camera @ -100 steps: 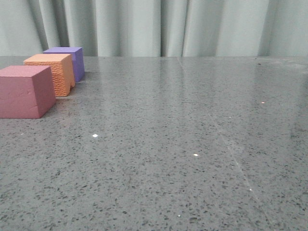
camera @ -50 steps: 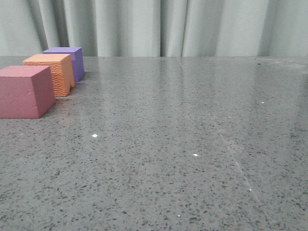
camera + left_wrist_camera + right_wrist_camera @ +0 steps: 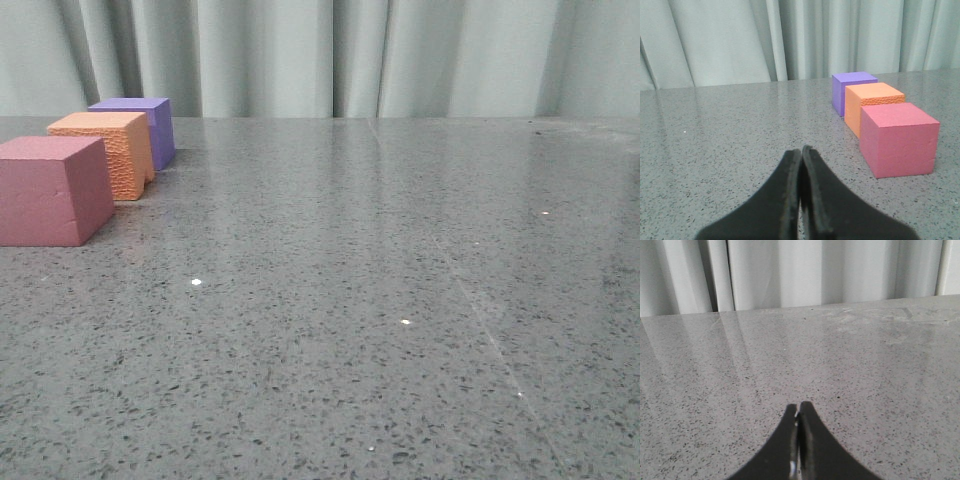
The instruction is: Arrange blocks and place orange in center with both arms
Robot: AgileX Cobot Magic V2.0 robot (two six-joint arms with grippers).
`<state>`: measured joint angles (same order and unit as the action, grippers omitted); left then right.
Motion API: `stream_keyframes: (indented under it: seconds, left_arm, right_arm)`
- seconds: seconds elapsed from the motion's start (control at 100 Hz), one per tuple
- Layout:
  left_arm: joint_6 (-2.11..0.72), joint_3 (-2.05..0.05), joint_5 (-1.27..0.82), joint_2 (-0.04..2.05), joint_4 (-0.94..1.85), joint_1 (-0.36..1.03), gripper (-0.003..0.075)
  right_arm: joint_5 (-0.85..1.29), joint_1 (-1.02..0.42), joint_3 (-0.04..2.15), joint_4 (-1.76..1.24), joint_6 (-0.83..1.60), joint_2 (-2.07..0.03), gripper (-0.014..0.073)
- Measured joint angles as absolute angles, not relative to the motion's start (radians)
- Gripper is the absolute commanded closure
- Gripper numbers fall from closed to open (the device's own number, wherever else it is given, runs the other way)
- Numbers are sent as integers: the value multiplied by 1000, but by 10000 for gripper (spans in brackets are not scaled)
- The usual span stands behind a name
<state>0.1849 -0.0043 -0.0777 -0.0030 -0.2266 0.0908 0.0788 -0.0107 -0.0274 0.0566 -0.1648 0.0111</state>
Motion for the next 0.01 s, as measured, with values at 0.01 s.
stream_keyframes:
  seconds: [0.01]
  left_arm:
    - [185, -4, -78, -3, -227, 91, 739]
  right_arm:
    - [79, -11, -27, 57, -165, 11, 661]
